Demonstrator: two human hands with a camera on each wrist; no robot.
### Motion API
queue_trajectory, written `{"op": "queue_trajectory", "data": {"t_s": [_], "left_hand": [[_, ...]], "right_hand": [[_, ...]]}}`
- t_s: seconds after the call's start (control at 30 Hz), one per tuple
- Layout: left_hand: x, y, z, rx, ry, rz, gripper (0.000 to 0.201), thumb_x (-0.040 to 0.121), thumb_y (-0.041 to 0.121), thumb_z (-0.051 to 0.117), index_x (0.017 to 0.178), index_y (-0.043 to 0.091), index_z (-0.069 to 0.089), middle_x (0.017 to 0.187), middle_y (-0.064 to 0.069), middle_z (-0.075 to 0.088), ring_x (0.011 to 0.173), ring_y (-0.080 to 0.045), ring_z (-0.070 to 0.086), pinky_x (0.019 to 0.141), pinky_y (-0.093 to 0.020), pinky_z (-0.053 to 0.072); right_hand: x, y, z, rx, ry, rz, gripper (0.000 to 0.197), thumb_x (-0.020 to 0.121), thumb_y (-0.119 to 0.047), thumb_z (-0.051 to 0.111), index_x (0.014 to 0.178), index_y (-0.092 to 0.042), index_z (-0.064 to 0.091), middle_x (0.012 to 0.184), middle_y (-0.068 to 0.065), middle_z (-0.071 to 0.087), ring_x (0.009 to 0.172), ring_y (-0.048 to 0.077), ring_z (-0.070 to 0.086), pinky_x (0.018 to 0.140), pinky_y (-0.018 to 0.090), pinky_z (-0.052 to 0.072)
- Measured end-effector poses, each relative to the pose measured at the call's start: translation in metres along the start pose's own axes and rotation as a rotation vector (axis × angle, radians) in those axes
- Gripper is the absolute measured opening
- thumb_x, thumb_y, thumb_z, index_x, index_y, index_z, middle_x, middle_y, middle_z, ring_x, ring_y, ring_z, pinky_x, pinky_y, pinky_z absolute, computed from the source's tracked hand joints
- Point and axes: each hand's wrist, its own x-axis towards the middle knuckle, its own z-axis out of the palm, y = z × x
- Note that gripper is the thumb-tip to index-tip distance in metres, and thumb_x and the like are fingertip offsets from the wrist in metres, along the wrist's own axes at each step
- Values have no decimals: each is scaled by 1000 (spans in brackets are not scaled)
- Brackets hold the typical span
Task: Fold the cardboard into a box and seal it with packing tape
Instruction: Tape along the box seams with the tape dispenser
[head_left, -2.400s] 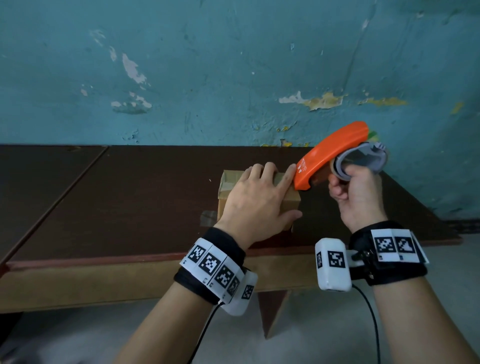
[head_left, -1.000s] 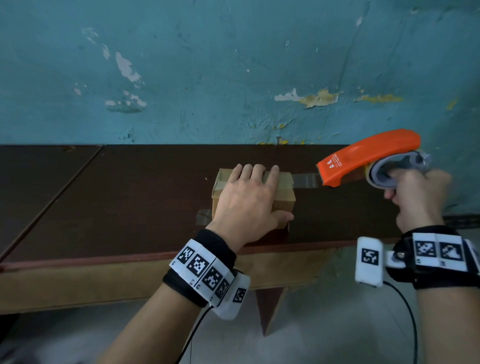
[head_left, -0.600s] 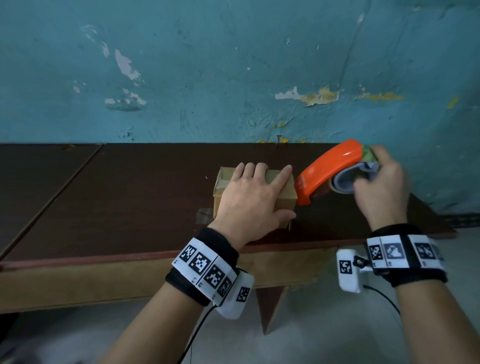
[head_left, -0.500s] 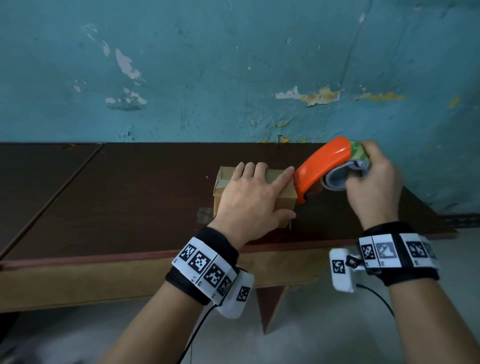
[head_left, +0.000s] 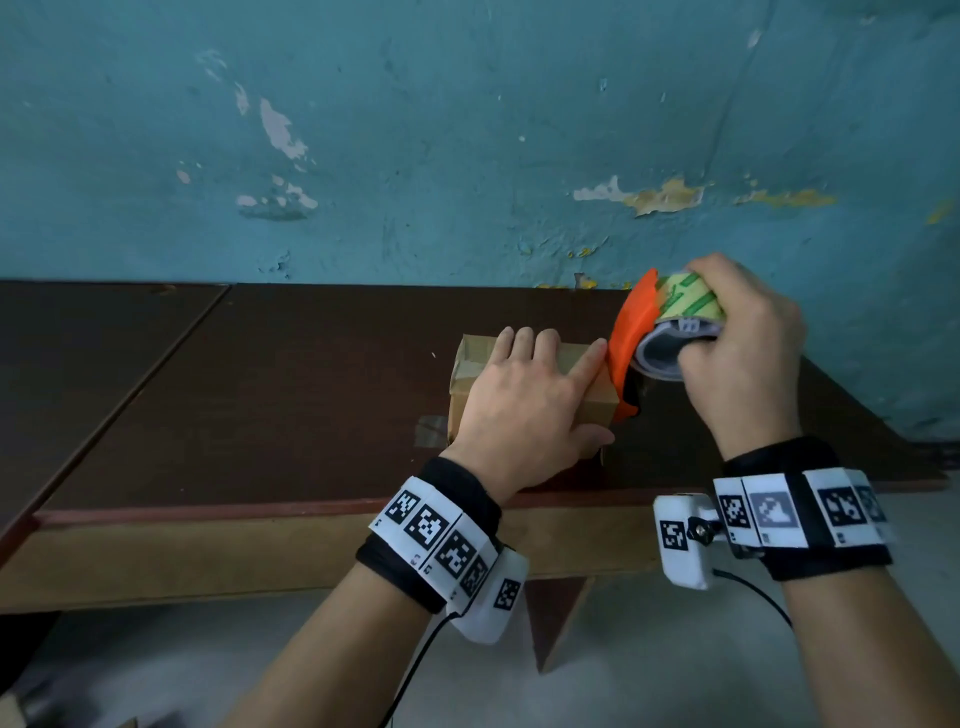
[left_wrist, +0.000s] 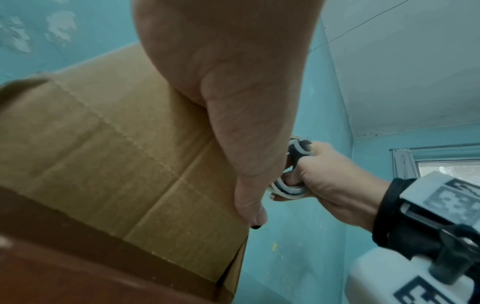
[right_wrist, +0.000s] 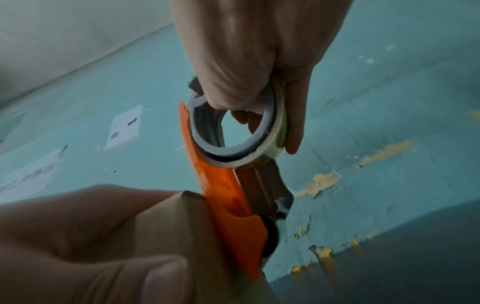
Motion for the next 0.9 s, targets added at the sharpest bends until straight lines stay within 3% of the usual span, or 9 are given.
{"op": "queue_trajectory", "data": {"t_s": [0.13, 0.37, 0.6, 0.77, 0.9], "left_hand": [[0, 1, 0, 2, -8, -7, 92, 93, 74, 50, 166, 27, 20, 152, -22, 45, 142, -42, 41, 126, -55, 22], [0, 2, -2, -9, -11, -19, 91, 93, 74, 50, 166, 28, 21, 155, -23, 43, 145, -42, 39, 127, -55, 22], [1, 2, -4, -3, -22, -16, 91, 94, 75, 47, 167, 29, 18, 157, -21, 41, 147, -40, 37, 128, -53, 20], [1, 3, -4, 0, -28, -22, 90, 94, 75, 45, 167, 29, 17, 158, -20, 40, 148, -39, 36, 128, -52, 20], [1, 3, -4, 0, -28, -29, 91, 94, 76, 46, 167, 30, 17, 157, -20, 41, 147, -39, 37, 128, -52, 20]], "right_hand": [[-7, 16, 3, 73, -42, 152, 45, 73, 18, 54, 107, -11, 59, 95, 14, 64, 90, 30, 64, 70, 37, 53], [-14, 29, 9, 107, -14, 246, 44, 71, 20, 51, 102, -10, 58, 89, 13, 64, 85, 27, 62, 72, 36, 52], [-20, 35, 12, 163, -24, 312, 41, 73, 21, 50, 99, -9, 58, 85, 7, 61, 80, 19, 60, 68, 21, 43], [-21, 42, 16, 199, -20, 363, 39, 73, 20, 48, 98, -8, 60, 85, 8, 63, 79, 17, 60, 61, -1, 37], [-22, 41, 14, 195, -35, 379, 37, 74, 20, 49, 98, -6, 60, 85, 7, 63, 76, 13, 59, 61, 0, 41]]}}
